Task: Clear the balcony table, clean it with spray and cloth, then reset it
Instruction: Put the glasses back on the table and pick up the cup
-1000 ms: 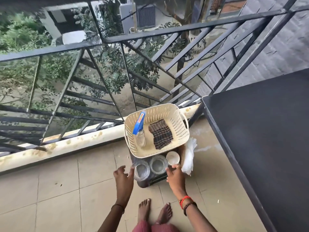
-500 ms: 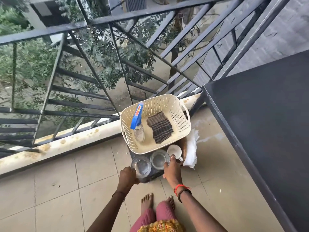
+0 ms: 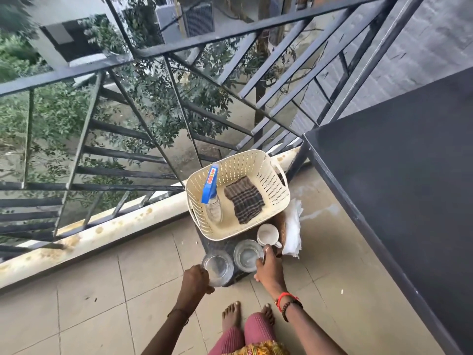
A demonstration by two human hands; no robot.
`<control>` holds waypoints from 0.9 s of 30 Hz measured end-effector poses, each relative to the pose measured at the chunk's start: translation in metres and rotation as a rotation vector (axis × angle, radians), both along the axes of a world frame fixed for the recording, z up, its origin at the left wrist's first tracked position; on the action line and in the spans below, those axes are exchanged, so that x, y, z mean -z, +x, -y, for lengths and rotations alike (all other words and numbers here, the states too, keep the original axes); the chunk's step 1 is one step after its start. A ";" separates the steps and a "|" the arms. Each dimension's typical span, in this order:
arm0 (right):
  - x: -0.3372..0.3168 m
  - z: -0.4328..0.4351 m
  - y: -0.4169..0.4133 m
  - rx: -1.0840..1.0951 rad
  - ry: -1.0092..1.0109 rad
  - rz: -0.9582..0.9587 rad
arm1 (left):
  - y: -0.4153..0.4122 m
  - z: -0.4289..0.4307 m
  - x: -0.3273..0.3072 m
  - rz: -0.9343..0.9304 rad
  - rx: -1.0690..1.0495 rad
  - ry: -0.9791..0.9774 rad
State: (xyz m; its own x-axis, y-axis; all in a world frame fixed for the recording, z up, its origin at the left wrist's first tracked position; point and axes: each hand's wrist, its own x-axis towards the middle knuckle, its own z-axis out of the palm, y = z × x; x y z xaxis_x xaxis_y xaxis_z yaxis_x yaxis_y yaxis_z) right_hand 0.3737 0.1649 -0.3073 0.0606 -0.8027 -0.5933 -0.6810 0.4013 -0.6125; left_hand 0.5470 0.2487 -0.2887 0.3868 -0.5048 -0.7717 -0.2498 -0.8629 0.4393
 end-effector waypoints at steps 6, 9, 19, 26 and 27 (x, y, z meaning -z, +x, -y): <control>-0.041 -0.013 -0.020 -0.015 -0.010 0.046 | -0.005 -0.005 -0.049 0.049 0.068 -0.036; -0.073 -0.012 -0.033 -0.031 -0.022 0.073 | -0.007 0.006 -0.086 0.064 0.208 -0.058; -0.208 0.015 -0.090 0.060 -0.217 0.122 | -0.034 0.093 -0.220 0.528 1.065 -0.162; -0.288 0.041 -0.157 0.289 -0.398 0.081 | -0.097 0.162 -0.290 0.635 1.371 -0.262; -0.296 0.045 -0.169 0.323 -0.409 0.083 | -0.112 0.170 -0.297 0.618 1.365 -0.305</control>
State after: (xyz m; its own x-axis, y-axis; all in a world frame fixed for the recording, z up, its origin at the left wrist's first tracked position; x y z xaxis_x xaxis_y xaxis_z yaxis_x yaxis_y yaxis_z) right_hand 0.2050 0.1201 -0.0108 -0.1948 -0.9533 -0.2309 -0.5045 0.2993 -0.8099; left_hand 0.4355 0.0787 0.0085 -0.2781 -0.8358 -0.4734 -0.9587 0.2717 0.0835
